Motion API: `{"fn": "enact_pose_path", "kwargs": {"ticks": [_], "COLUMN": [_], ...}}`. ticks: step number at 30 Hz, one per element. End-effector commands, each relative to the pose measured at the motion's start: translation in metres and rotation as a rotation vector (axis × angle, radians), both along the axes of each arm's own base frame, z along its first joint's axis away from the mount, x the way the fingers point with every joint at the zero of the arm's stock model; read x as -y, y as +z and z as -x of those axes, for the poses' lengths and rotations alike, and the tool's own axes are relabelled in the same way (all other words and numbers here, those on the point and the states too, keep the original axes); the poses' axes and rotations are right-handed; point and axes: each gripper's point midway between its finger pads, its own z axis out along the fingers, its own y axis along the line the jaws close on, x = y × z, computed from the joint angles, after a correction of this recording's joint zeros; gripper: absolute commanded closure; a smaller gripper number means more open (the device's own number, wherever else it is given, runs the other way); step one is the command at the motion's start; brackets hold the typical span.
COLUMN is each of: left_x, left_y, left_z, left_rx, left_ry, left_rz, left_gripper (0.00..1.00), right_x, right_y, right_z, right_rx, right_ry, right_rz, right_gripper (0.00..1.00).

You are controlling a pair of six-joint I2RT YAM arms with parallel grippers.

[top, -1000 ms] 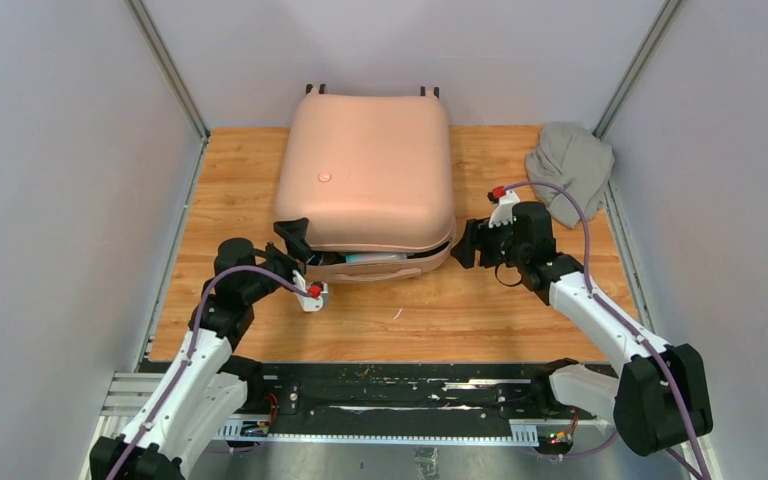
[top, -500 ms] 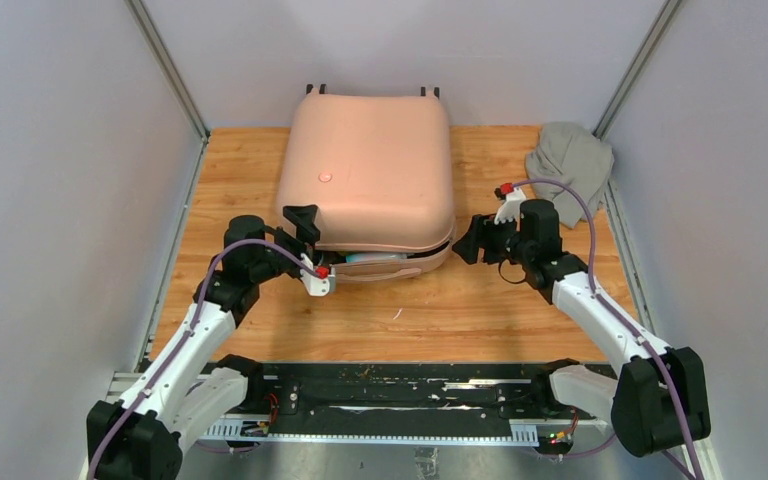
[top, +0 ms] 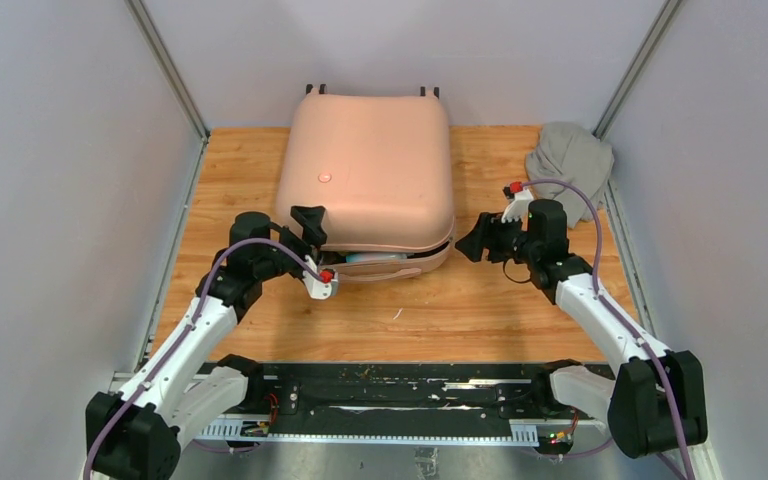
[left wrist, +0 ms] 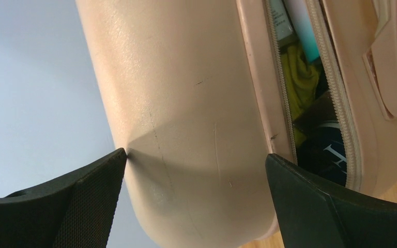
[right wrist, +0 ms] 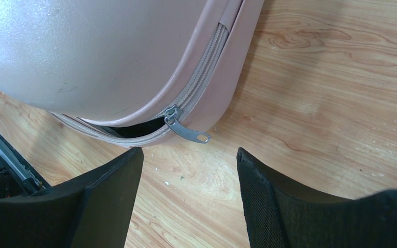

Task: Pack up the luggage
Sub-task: Zip the luggage at the corner of the board.

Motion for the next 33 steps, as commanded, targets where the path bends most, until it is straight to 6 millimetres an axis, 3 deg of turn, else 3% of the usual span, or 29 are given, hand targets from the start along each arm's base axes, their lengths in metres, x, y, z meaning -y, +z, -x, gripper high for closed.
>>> {"fn": "enact_pose_path", "kwargs": {"ticks": [1, 9, 17, 21, 27, 31, 33], "left_x": [-0.014, -0.017, -0.022, -0.024, -0.026, -0.023, -0.021], "left_y": [-0.05, -0.06, -0.069, -0.07, -0.074, -0.059, -0.04], "left_z": [0.016, 0.02, 0.048, 0.051, 0.032, 0.007, -0.008], "left_rx": [-0.103, -0.147, -0.274, -0.269, -0.248, -0.108, 0.044], "left_ry": [-0.011, 0.014, -0.001, 0.004, 0.052, 0.092, 0.106], "left_rz": [-0.162, -0.144, -0.16, -0.165, -0.168, -0.113, -0.071], "left_gripper": [0.0, 0.0, 0.0, 0.0, 0.0, 0.0, 0.0], "right_x": [0.004, 0.006, 0.008, 0.007, 0.007, 0.008, 0.008], "right_y": [0.003, 0.006, 0.008, 0.008, 0.01, 0.015, 0.016], "right_z": [0.002, 0.001, 0.001, 0.0, 0.0, 0.001, 0.001], "right_rx": [-0.001, 0.0, 0.001, -0.001, -0.002, 0.013, 0.021], "right_ry": [-0.005, -0.011, -0.015, -0.018, -0.019, -0.024, -0.022], "right_rz": [-0.035, -0.053, -0.068, -0.077, -0.091, -0.093, -0.091], "right_gripper": [0.3, 0.3, 0.3, 0.3, 0.3, 0.3, 0.3]}}
